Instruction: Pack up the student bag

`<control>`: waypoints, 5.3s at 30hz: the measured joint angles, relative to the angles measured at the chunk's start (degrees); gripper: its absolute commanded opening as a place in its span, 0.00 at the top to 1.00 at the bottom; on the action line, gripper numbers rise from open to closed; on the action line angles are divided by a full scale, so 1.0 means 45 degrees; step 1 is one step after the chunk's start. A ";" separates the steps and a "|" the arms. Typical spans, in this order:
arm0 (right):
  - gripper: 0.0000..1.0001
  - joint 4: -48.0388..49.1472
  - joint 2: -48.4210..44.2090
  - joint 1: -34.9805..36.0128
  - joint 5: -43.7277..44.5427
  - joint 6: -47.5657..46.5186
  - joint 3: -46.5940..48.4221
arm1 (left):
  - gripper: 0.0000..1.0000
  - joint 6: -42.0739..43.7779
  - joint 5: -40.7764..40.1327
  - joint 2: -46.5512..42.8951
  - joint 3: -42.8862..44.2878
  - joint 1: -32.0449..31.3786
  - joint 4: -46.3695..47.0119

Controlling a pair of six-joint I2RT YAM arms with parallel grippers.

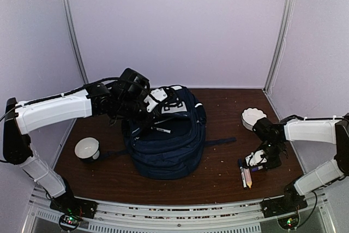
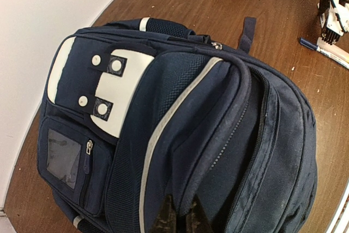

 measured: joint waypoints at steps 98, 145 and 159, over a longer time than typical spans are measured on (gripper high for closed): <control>0.67 0.7533 0.7888 0.9447 0.3458 0.2798 1.0792 | 1.00 -0.0379 0.1219 0.0136 0.0000 0.0219 -0.0189; 0.53 -0.1190 -0.2657 0.4303 -0.1156 0.7689 0.1180 | 1.00 -0.0364 0.1035 0.0087 0.0000 0.0214 -0.0185; 0.44 -0.0738 -0.0350 0.4289 -0.1564 0.6999 0.0996 | 1.00 -0.0355 0.0971 0.0087 0.0005 0.0214 -0.0189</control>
